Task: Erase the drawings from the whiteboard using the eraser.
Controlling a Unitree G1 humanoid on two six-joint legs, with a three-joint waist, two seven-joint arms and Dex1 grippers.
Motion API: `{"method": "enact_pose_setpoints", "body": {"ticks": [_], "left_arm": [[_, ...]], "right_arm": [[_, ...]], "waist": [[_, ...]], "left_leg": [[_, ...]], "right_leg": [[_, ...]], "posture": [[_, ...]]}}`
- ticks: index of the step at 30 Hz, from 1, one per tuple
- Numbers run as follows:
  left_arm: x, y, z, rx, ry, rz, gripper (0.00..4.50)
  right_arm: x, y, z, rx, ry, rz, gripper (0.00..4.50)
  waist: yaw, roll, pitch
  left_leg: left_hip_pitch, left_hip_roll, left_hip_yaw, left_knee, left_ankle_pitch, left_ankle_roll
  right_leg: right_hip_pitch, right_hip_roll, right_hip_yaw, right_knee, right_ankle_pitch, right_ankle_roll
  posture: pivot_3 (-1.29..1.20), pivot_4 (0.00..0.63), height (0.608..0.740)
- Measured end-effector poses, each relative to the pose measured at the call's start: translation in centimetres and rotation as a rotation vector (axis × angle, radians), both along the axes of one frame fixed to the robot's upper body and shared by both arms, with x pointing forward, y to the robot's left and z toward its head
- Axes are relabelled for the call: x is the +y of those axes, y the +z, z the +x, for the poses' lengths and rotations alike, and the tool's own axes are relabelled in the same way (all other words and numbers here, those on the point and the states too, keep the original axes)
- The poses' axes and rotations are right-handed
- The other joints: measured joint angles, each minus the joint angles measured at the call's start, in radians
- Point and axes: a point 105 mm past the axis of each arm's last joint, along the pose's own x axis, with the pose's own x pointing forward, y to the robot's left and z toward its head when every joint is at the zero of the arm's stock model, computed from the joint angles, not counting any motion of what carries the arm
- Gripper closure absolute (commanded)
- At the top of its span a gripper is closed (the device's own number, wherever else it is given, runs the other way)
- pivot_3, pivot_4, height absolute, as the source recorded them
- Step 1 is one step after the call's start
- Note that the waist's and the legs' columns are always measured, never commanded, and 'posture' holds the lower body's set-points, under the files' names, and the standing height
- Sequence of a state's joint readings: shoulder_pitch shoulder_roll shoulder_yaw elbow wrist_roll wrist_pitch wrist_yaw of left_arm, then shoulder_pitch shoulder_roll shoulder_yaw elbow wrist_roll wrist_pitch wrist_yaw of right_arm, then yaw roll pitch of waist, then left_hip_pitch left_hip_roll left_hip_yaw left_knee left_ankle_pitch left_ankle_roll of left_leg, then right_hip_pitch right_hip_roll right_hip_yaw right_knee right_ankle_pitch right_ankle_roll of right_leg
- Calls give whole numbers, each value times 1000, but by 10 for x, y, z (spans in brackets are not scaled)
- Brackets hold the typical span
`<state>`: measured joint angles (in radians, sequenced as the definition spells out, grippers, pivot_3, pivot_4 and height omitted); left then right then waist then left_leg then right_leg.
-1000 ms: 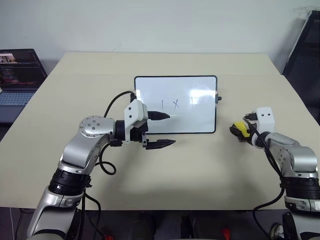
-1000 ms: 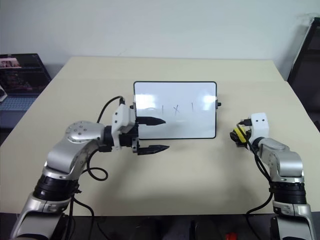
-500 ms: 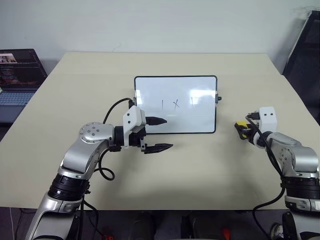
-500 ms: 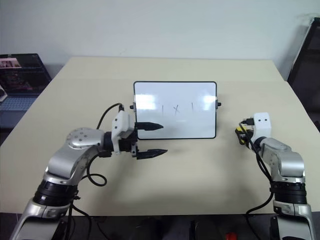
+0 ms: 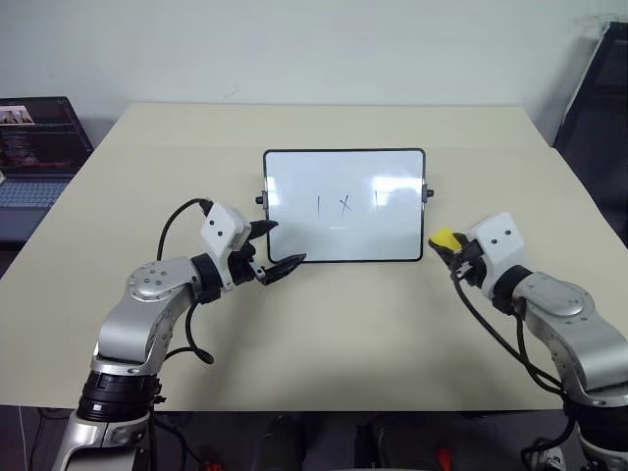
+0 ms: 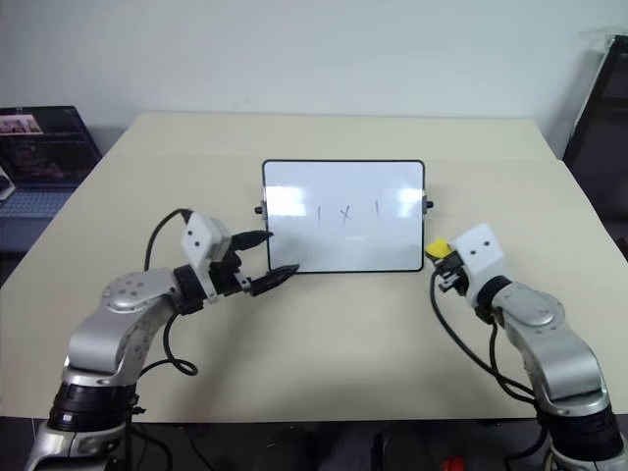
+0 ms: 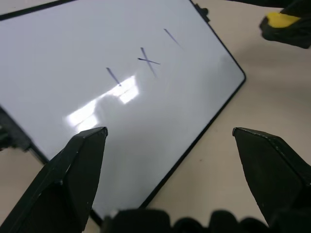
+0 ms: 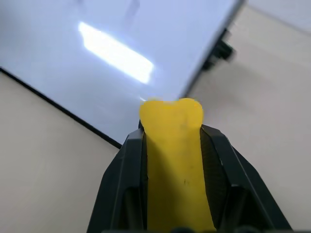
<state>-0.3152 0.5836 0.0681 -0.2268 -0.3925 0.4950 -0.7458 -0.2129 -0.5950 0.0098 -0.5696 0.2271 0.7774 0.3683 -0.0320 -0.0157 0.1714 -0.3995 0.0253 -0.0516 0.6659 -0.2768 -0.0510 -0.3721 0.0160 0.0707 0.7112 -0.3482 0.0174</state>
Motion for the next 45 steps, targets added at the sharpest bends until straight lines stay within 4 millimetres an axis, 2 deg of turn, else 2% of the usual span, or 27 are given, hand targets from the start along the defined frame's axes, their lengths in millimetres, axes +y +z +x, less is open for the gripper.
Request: {"method": "enact_pose_setpoints", "body": {"ticks": [5,9,12,17,21,23,26,28,33,39,45], "left_arm": [[-10,14,0,-8,-3,-44,0],[-10,27,8,-24,37,-49,0],[-16,31,8,-23,28,-57,0],[-28,28,1,-10,-50,-29,0],[-36,27,-5,7,-122,-35,0],[-35,27,-5,7,-122,-36,0],[-29,24,-3,15,-101,-31,0],[-28,22,-3,15,-99,-26,0],[-28,19,-6,9,-114,-23,0],[-24,17,-2,-4,-99,-26,0],[-35,13,0,-5,-143,-47,0]], "right_arm": [[36,-6,-9,4,111,18,3356],[46,6,1,-62,138,-23,3356],[48,13,10,-107,131,-45,3356],[39,11,26,-117,79,-78,3357],[37,31,44,-208,60,-127,3357],[40,38,50,-245,69,-151,3357],[46,36,58,-254,86,-167,3374],[49,35,67,-249,93,-185,3378],[58,47,94,-289,97,-219,3378],[64,40,108,-267,93,-222,3378],[63,35,114,-255,81,-221,3378]], "waist": [[0,0,0],[-2,0,0],[-1,-1,0],[-1,-1,0],[-4,-1,0],[-3,-1,0],[-4,-1,0],[-5,-1,0],[-9,-1,0],[-9,-1,0],[-8,-1,0]], "left_leg": [[0,0,0,0,0,0],[0,0,0,1,0,0],[0,0,0,0,0,0],[0,0,1,0,0,-1],[1,0,1,0,0,0],[1,0,0,0,0,0],[0,0,1,0,0,0],[0,0,2,0,0,0],[0,0,1,0,0,0],[0,0,1,0,0,0],[0,0,1,0,0,0]], "right_leg": [[0,0,0,0,0,0],[0,0,0,0,0,0],[0,0,-1,0,0,0],[-1,0,0,0,0,0],[-1,0,0,1,0,0],[-1,0,0,1,0,0],[-1,0,0,0,0,0],[-1,0,1,0,0,0],[-1,0,0,1,0,0],[-1,-1,0,1,0,0],[-1,-1,0,1,0,0]], "posture": [[0,150,740],[0,150,740],[0,150,740],[0,150,740],[0,150,740],[0,150,740],[0,150,740],[0,150,740],[0,150,740],[0,150,740],[0,150,740]]}}
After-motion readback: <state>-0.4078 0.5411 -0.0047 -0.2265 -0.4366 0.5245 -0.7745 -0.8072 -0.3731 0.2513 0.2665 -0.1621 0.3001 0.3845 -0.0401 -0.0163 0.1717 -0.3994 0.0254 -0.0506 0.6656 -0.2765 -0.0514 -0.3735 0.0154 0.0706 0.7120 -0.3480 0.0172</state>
